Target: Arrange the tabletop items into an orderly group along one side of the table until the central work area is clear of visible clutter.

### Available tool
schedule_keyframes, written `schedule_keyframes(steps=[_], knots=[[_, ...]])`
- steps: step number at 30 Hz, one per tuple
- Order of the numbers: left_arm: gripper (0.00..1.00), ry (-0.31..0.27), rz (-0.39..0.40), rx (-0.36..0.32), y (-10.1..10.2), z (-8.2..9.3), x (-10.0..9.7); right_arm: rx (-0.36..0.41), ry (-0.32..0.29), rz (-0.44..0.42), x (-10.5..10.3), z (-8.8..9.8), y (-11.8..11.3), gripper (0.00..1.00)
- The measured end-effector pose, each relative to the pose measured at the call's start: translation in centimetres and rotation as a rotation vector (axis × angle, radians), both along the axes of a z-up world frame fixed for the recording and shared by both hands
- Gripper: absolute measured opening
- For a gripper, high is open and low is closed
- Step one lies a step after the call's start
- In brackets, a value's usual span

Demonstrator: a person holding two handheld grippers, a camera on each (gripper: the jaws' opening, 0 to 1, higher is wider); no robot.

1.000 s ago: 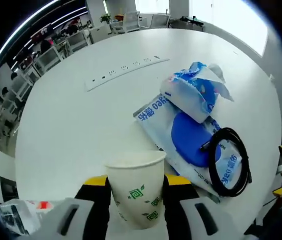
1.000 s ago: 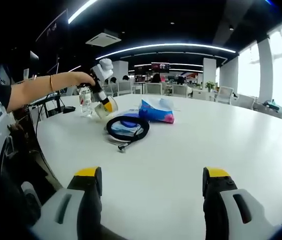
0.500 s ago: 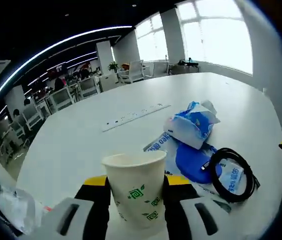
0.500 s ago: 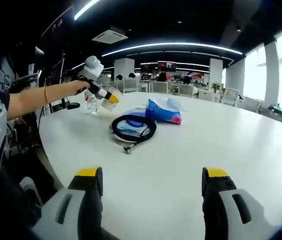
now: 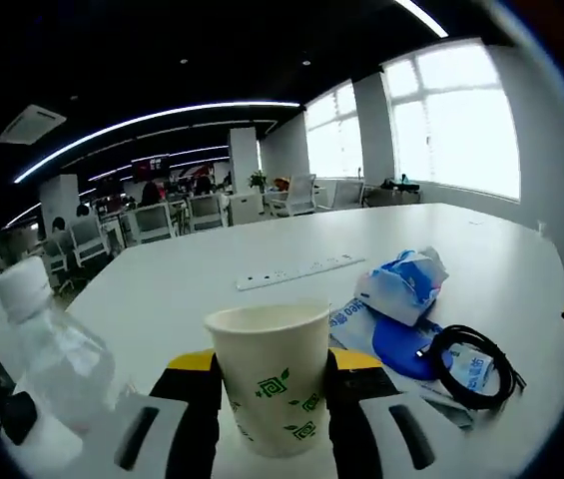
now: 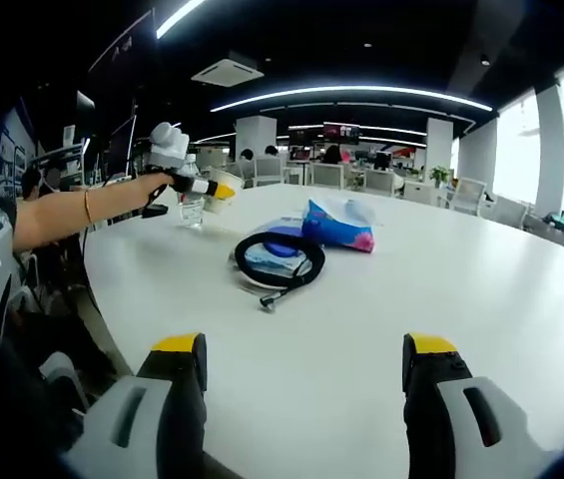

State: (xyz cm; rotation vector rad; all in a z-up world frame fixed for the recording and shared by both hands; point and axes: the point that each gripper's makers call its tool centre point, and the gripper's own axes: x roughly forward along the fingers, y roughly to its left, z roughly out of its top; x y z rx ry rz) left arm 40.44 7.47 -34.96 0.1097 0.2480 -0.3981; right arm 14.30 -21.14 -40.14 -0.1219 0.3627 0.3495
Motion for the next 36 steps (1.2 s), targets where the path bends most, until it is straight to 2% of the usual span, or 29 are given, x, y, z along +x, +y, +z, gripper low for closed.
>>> schedule_keyframes(steps=[4, 6, 8, 15, 17, 23, 26, 28, 30, 31, 36], knots=[[0.4, -0.02, -0.007, -0.034, 0.3, -0.1, -0.4, -0.001, -0.002, -0.001, 0.0, 0.0, 0.1, 0.78], [0.4, -0.093, -0.014, -0.029, 0.5, 0.1, -0.3, -0.001, -0.003, 0.002, 0.0, 0.0, 0.2, 0.78], [0.4, -0.106, -0.011, -0.014, 0.9, -0.6, -0.4, -0.007, -0.002, 0.002, 0.0, 0.0, 0.2, 0.77], [0.4, -0.123, -0.018, -0.013, 1.9, -1.7, -0.6, -0.012, -0.009, 0.008, 0.1, 0.3, 0.5, 0.77], [0.4, -0.117, -0.016, -0.054, 2.1, -1.8, -0.6, -0.01, -0.005, 0.006, 0.1, 0.2, 0.5, 0.77], [0.4, -0.136, 0.003, 0.003, 3.2, -3.5, -0.8, -0.006, 0.002, 0.007, 0.2, 0.0, 0.6, 0.77], [0.4, -0.126, -0.007, 0.015, 3.2, -4.2, -0.9, -0.01, 0.002, 0.003, 0.2, -0.1, 0.5, 0.77], [0.4, -0.14, -0.009, 0.036, 3.2, -4.3, -0.9, -0.01, 0.002, 0.003, 0.2, -0.1, 0.5, 0.77], [0.4, -0.174, -0.031, 0.016, 3.0, -3.7, -0.9, -0.017, 0.005, 0.005, 0.2, -0.2, 0.4, 0.77], [0.4, -0.198, -0.042, -0.019, 2.8, -3.3, -0.8, -0.018, 0.006, 0.005, 0.3, -0.2, 0.4, 0.77], [0.41, -0.19, -0.052, 0.022, 2.8, -3.7, -0.5, -0.017, 0.007, 0.008, 0.3, -0.2, 0.5, 0.77]])
